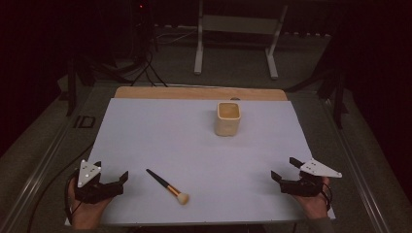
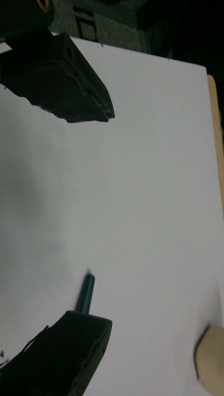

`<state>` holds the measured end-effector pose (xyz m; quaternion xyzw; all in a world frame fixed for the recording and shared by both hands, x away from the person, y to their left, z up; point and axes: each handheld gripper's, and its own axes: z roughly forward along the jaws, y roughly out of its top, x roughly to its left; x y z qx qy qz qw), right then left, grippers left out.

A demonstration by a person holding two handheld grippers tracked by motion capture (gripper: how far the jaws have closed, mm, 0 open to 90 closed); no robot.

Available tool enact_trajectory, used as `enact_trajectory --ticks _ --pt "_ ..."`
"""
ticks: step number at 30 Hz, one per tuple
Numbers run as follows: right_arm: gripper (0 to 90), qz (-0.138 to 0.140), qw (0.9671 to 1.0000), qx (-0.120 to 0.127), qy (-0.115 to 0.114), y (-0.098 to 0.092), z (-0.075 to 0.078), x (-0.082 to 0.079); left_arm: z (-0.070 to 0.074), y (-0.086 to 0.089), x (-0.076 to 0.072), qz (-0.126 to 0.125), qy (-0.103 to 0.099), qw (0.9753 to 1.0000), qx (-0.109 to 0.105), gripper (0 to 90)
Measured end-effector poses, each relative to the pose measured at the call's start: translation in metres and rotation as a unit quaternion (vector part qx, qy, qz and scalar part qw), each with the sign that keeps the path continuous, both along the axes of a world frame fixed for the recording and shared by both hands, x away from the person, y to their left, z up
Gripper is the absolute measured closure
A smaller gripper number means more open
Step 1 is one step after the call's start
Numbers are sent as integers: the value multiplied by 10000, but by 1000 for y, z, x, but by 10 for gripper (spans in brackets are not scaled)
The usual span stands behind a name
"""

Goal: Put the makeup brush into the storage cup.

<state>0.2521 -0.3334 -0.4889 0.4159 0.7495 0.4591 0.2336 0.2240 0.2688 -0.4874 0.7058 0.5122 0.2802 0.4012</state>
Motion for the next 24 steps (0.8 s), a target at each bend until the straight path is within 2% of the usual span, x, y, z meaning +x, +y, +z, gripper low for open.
enact_trajectory --ticks 15,24 --pt "93 63 10000 20 -45 2 1 0 2 1 -1 -113 -67 9999 -22 29" --pt "93 133 9999 41 -73 4 3 -1 4 -1 -3 -281 -107 9995 -57 40"
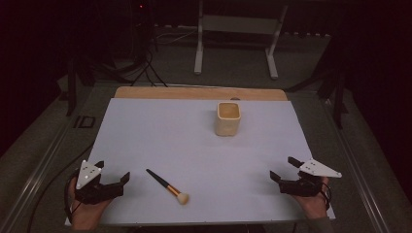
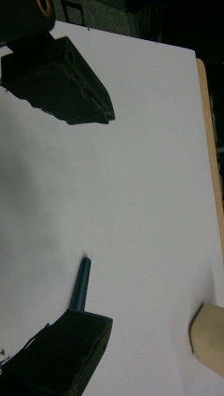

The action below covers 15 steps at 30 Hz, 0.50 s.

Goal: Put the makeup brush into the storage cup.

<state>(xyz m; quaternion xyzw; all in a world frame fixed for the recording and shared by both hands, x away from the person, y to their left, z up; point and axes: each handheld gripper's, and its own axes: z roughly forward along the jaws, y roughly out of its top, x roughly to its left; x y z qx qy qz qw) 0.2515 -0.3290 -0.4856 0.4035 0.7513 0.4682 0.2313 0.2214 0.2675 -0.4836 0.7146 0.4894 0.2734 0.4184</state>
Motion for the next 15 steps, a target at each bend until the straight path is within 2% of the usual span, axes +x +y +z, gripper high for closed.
enact_trajectory --ticks 15 --pt "93 145 9999 29 -23 8 1 2 3 -8 0 -202 -94 9998 -11 44"
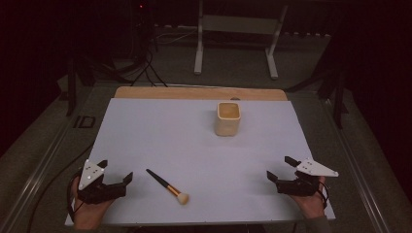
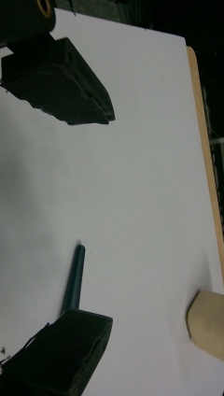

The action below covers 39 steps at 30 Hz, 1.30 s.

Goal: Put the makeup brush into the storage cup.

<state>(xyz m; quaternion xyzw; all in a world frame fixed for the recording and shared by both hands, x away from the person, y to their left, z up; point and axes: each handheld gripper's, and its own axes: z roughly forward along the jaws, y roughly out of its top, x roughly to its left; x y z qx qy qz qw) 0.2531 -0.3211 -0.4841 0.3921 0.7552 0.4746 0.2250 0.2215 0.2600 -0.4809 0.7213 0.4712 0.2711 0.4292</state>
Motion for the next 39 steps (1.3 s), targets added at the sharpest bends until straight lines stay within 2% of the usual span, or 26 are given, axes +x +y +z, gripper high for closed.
enact_trajectory --ticks 11,16,18,21,31,38,39 --pt "93 36 10000 -17 14 3 0 1 7 -20 -2 -457 -105 9989 48 49" --pt "93 58 10000 -5 -2 4 0 1 10 -28 0 -704 -113 9974 34 51" --pt "93 70 10000 -3 10 5 0 1 12 -30 2 -774 -135 9969 -44 51" --pt "93 80 10000 -2 -1 6 1 1 16 -34 6 -886 -178 9959 -62 51" --pt "93 71 10000 -5 -19 8 1 1 33 -56 19 -1276 -376 9910 148 51" --pt "93 45 10000 -5 -1 7 1 2 40 -70 31 -1528 -376 9870 310 50" --pt "93 45 10000 -5 -1 7 1 2 40 -70 31 -1528 -376 9870 310 51"
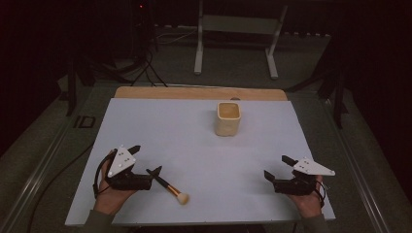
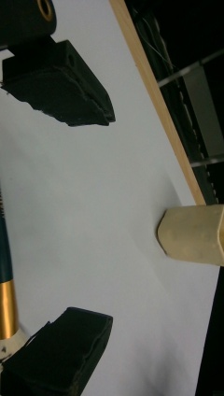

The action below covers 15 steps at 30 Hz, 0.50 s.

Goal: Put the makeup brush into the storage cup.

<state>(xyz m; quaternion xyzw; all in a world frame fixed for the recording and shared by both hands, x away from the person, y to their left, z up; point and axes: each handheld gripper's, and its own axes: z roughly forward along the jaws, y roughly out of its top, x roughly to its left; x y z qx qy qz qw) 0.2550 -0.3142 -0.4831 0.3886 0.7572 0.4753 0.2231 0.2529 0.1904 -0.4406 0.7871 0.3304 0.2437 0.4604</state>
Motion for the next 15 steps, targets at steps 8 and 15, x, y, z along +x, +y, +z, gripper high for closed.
enact_trajectory --ticks 8,15 --pt "93 -7 10000 4 3 0 0 0 1 -13 8 -164 14 9998 85 50" --pt "93 -4 10000 6 9 0 0 0 2 -15 12 -362 143 9988 311 52"
